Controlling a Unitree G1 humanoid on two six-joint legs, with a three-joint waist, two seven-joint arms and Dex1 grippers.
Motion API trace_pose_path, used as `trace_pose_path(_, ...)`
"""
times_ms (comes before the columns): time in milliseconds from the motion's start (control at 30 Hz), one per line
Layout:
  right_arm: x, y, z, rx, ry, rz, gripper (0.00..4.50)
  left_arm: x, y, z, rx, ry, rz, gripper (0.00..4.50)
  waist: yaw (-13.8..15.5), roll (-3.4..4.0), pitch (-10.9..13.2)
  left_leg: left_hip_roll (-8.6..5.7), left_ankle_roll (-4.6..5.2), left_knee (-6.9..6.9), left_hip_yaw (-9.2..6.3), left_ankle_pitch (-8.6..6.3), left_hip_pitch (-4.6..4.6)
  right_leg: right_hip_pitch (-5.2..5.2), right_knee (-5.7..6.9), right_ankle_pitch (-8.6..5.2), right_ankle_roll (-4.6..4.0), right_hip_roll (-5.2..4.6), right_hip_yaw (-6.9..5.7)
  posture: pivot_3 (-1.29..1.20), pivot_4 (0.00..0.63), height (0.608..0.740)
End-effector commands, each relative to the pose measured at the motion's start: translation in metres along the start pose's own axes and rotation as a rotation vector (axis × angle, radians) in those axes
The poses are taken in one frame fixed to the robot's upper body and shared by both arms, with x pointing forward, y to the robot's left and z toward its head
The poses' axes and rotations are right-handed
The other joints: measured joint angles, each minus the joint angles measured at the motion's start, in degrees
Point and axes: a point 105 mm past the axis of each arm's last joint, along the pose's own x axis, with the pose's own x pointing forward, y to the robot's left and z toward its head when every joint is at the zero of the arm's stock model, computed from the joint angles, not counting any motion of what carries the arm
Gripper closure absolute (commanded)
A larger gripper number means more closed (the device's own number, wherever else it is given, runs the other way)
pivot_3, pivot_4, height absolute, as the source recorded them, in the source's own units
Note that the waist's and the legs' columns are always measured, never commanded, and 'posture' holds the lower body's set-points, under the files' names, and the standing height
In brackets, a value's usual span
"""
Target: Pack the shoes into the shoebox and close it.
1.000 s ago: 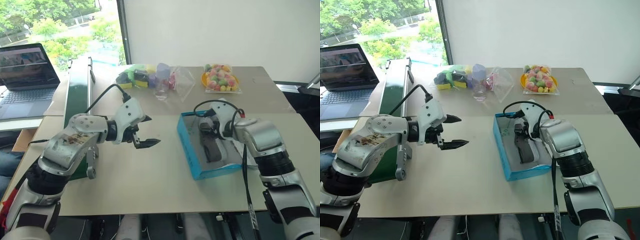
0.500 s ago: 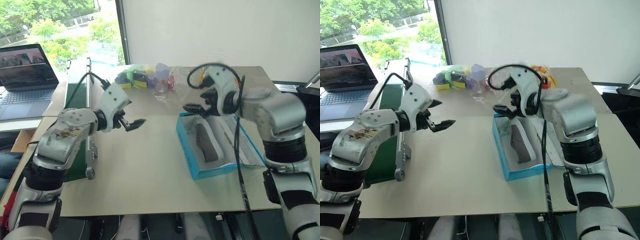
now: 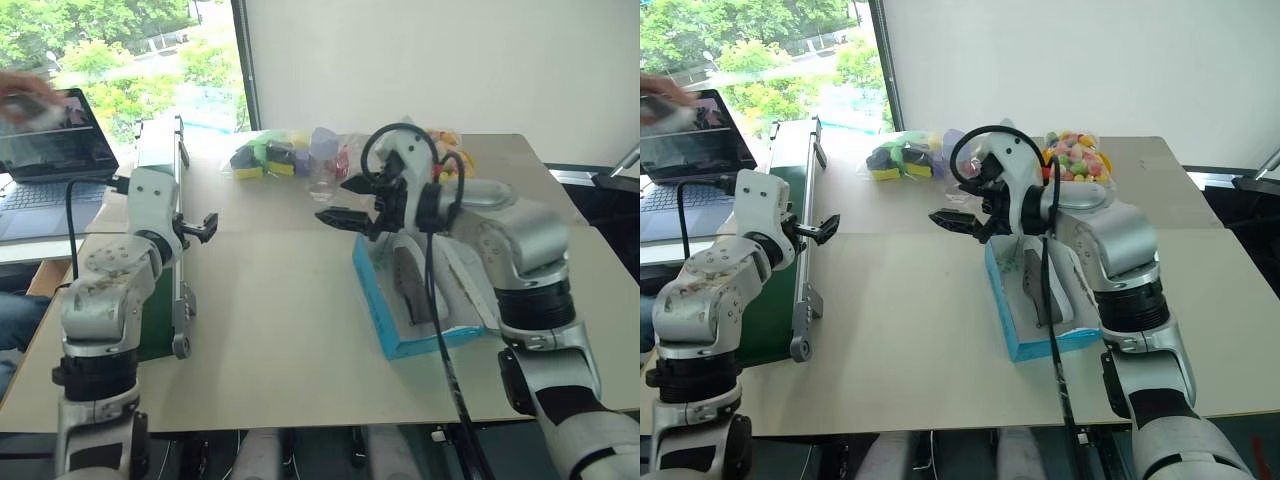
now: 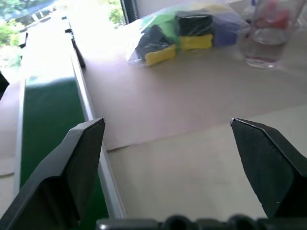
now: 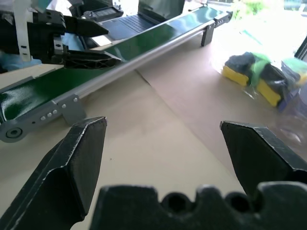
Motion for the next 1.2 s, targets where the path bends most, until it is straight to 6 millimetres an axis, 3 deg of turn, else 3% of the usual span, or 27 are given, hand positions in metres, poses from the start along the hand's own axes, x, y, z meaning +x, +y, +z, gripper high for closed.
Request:
trace_pose_path(33,0.013,0.003,-0.004,-0.058,-0.048,0.023,0.04,-0.012,0.026,0.017,-0.041,-0.126,0.194,0.0,-0.02,-0.08,-0.05,0.0,0.0,0.0,0.01,0.0,0.02,0.02,0.0,0.01,0.0,0.0,0.0,0.0,0.15,0.738)
trace_pose_path(300,0.038,-0.002,-0.022,-0.015,-0.113,0.016,0.04,-0.016,0.043,-0.013,-0.093,-0.082,0.323,0.0,-0.03,-0.17,-0.11,0.01,-0.04,0.0,0.05,-0.01,0.07,0.02,0.02,0.05,-0.06,-0.01,0.0,0.0,0.15,0.738)
trace_pose_path(433,0.036,-0.006,-0.032,0.023,-0.13,-0.018,0.04,-0.021,0.058,-0.022,-0.103,-0.072,0.384,0.0,0.03,-0.17,-0.11,0.03,-0.05,0.0,0.03,-0.02,0.06,0.01,0.02,0.05,-0.08,-0.02,-0.01,0.0,0.15,0.738)
trace_pose_path(600,0.03,-0.008,-0.043,0.058,-0.11,-0.022,0.04,-0.02,0.059,-0.027,-0.094,-0.074,0.383,0.0,0.05,-0.18,-0.11,0.02,-0.09,-0.01,0.05,-0.04,0.05,0.0,0.02,0.0,-0.17,-0.1,-0.02,0.0,0.15,0.738)
trace_pose_path(833,0.027,-0.01,-0.041,0.009,-0.109,-0.047,0.04,-0.015,0.063,-0.031,-0.083,-0.085,0.389,0.0,-0.03,-0.18,-0.11,0.06,-0.1,-0.02,0.07,-0.05,0.06,-0.04,0.02,-0.02,-0.29,-0.08,-0.04,0.0,0.15,0.738)
trace_pose_path(1200,0.029,0.002,-0.04,0.007,-0.104,-0.015,0.04,-0.018,0.088,-0.046,-0.025,-0.087,0.364,0.0,-0.12,-0.18,-0.11,0.08,-0.12,-0.09,0.13,-0.06,0.05,-0.11,0.0,-0.05,-0.34,-0.11,-0.04,0.0,0.15,0.738)
